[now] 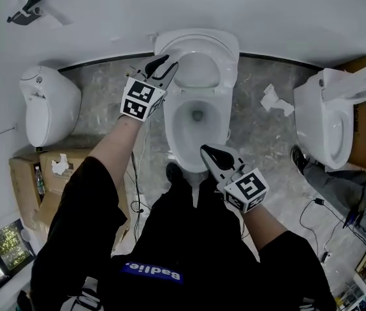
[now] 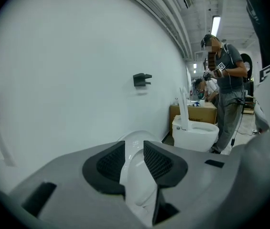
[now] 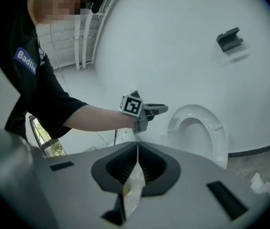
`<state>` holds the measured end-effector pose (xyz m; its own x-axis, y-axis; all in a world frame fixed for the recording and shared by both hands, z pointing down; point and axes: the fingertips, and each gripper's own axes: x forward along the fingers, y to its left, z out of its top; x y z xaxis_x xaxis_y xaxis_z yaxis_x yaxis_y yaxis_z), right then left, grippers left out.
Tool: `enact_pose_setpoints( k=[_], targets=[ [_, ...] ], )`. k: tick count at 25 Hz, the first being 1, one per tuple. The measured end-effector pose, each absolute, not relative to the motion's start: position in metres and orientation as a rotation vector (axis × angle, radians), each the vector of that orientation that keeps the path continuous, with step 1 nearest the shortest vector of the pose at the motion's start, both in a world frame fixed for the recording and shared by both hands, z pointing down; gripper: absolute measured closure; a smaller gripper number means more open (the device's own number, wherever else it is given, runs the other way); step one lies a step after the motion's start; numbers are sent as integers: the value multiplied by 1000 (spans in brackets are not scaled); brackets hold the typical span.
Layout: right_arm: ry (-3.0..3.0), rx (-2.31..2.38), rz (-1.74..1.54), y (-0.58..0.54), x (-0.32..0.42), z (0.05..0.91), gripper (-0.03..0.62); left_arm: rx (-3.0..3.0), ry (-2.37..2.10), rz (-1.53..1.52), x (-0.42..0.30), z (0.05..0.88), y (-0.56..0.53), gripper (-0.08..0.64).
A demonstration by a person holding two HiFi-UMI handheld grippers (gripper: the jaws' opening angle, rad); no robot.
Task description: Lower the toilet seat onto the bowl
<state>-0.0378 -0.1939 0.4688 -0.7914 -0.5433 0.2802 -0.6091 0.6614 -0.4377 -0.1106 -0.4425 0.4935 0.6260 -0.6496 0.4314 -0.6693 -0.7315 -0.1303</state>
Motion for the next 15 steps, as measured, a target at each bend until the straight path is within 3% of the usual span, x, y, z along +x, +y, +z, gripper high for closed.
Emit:
enact_pose_setpoints(
  k=[15],
  targets=[
    [-2661, 960, 949, -161, -25, 512, 563, 2819, -1099, 961, -102, 531, -510, 446]
  ],
)
